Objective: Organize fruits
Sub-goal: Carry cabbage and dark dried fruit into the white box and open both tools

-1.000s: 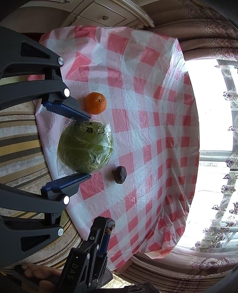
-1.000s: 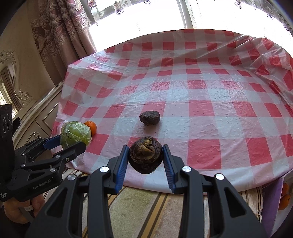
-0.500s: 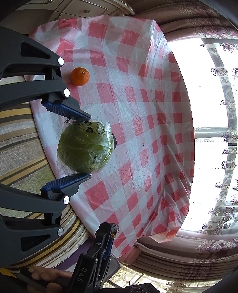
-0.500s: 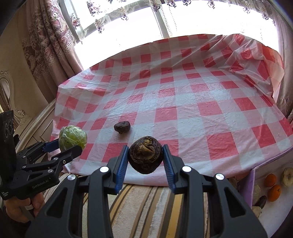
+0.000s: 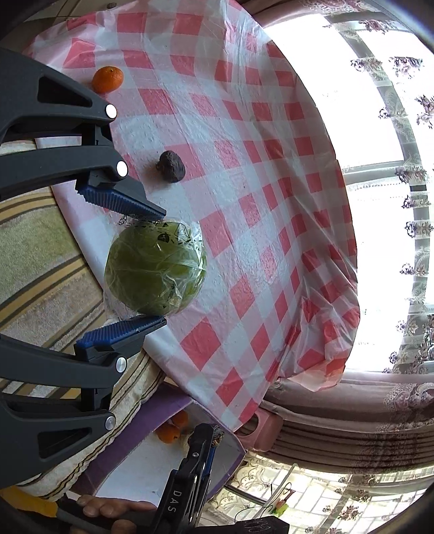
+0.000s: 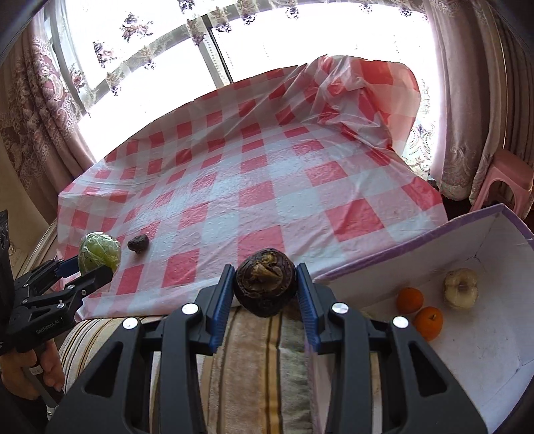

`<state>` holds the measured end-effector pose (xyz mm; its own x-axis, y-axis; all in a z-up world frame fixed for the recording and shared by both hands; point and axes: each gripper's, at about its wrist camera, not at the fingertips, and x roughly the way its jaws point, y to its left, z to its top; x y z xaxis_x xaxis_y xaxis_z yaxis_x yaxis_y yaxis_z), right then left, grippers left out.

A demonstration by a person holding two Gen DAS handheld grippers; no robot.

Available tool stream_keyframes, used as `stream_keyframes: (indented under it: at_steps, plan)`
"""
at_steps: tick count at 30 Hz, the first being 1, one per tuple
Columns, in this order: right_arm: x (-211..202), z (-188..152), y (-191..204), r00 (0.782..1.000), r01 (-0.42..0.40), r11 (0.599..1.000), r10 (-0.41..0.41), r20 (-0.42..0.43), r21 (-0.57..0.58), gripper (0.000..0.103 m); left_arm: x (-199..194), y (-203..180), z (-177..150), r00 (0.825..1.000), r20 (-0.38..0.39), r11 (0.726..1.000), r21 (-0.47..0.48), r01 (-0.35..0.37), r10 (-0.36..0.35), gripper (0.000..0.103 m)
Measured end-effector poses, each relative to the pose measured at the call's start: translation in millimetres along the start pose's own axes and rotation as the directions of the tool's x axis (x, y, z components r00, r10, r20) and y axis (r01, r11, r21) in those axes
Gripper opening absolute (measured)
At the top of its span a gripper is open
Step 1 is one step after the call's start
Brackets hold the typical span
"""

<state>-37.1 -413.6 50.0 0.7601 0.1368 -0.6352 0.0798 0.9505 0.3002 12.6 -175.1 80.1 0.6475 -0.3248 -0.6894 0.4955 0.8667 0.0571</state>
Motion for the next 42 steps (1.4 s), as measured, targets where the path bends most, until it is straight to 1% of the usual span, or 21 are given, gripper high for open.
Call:
stream_keyframes:
  at_steps: [7, 11, 14, 19, 22, 25, 29, 31, 33, 38, 40, 41, 42]
  plan:
    - [-17, -8, -47, 0.997, 0.083, 0.996, -0.083, 0.001, 0.044, 0.038, 15, -45, 9, 0.998, -0.016, 0.995, 0.078, 0.063, -0.062, 0.056]
    - [-24, -13, -70, 0.990, 0.143, 0.988, -0.143, -0.004, 0.052, 0.038, 25, -73, 13, 0.994, -0.032, 0.987, 0.121, 0.105, -0.102, 0.056]
    - [-27, -16, -86, 0.977, 0.214, 0.976, -0.213, -0.020, 0.045, 0.038, 31, -96, 16, 0.991, -0.045, 0.978, 0.159, 0.134, -0.128, 0.056]
    - [-37, -18, -111, 0.959, 0.283, 0.957, -0.282, -0.020, 0.058, 0.038, 41, -134, 19, 0.982, -0.067, 0.958, 0.215, 0.189, -0.179, 0.056]
    - [-40, -18, -122, 0.939, 0.344, 0.938, -0.343, -0.022, 0.042, 0.038, 48, -156, 20, 0.975, -0.086, 0.943, 0.248, 0.222, -0.207, 0.056]
    - [-42, -18, -130, 0.926, 0.378, 0.926, -0.377, -0.027, 0.019, 0.038, 55, -177, 18, 0.966, -0.113, 0.928, 0.271, 0.256, -0.233, 0.056]
    - [-42, -15, -135, 0.901, 0.432, 0.902, -0.432, -0.028, -0.033, 0.038, 64, -206, 12, 0.948, -0.161, 0.901, 0.302, 0.311, -0.273, 0.056]
    - [-40, -14, -137, 0.893, 0.447, 0.892, -0.449, -0.032, -0.064, 0.038, 70, -219, 8, 0.937, -0.195, 0.887, 0.313, 0.341, -0.291, 0.056]
    - [-35, -14, -140, 0.879, 0.470, 0.878, -0.475, -0.044, -0.090, 0.038, 77, -232, 5, 0.924, -0.232, 0.873, 0.319, 0.368, -0.305, 0.056]
    - [-14, -19, -150, 0.849, 0.489, 0.857, -0.510, -0.135, -0.163, 0.038, 93, -258, 2, 0.888, -0.319, 0.836, 0.335, 0.434, -0.333, 0.056]
    - [-6, -21, -151, 0.834, 0.497, 0.844, -0.529, -0.156, -0.200, 0.038, 98, -264, 3, 0.879, -0.340, 0.833, 0.329, 0.445, -0.335, 0.056]
    - [-3, -21, -152, 0.831, 0.497, 0.840, -0.533, -0.160, -0.215, 0.038, 100, -267, 2, 0.873, -0.355, 0.831, 0.325, 0.451, -0.334, 0.056]
    - [1, -22, -153, 0.827, 0.498, 0.838, -0.537, -0.167, -0.225, 0.038, 105, -270, 2, 0.864, -0.376, 0.830, 0.317, 0.460, -0.335, 0.056]
